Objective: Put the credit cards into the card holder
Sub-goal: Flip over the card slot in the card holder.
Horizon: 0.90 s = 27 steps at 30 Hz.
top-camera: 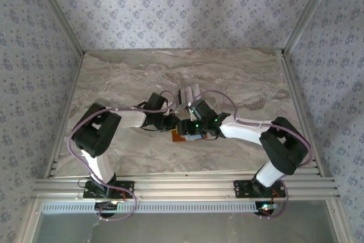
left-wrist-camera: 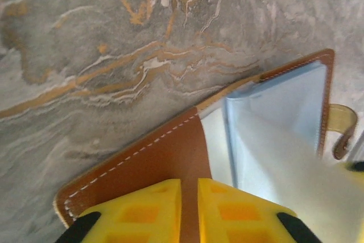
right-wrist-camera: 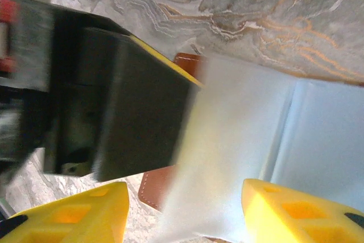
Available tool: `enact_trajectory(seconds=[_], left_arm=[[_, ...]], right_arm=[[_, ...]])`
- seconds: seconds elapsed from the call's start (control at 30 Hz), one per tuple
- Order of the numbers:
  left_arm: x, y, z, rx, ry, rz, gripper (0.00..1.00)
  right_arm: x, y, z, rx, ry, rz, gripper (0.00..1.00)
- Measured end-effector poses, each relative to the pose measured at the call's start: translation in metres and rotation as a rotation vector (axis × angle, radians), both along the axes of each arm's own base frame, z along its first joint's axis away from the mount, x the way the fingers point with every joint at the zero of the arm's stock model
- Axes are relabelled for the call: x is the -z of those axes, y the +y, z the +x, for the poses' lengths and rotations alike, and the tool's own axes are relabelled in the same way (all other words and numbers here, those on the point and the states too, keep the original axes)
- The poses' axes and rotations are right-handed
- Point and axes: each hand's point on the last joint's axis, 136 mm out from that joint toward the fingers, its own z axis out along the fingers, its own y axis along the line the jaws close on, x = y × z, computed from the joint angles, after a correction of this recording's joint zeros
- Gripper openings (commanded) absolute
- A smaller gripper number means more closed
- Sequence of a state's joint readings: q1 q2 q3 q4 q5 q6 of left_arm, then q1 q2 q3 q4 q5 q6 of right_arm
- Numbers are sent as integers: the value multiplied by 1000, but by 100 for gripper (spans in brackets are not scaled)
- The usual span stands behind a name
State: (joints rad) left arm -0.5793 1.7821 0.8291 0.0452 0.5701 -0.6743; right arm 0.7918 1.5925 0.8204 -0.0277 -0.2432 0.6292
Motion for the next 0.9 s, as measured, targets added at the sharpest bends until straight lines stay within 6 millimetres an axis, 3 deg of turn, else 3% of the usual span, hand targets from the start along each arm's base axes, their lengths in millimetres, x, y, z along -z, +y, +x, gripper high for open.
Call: enact_trajectory(seconds=[0.13,0.47,0.67,0.77,0.9], left_arm=[[-3,22,-4,-67,16,-23,25],[-9,62,-11,-205,43,-58,38],[-20,68,-13,-236,25,-98,45],[-33,70,-13,-242,-15,-124,44],[-48,83,-8,-288,-78,-113,32]], right_arm=[[10,4,-1,2,20,15,59],[11,17,-5,-21,16,41,61],[9,20,-5,-27,14,54,61],[10,20,-5,-29,15,54,61],[11,23,-4,-33,21,55,61]])
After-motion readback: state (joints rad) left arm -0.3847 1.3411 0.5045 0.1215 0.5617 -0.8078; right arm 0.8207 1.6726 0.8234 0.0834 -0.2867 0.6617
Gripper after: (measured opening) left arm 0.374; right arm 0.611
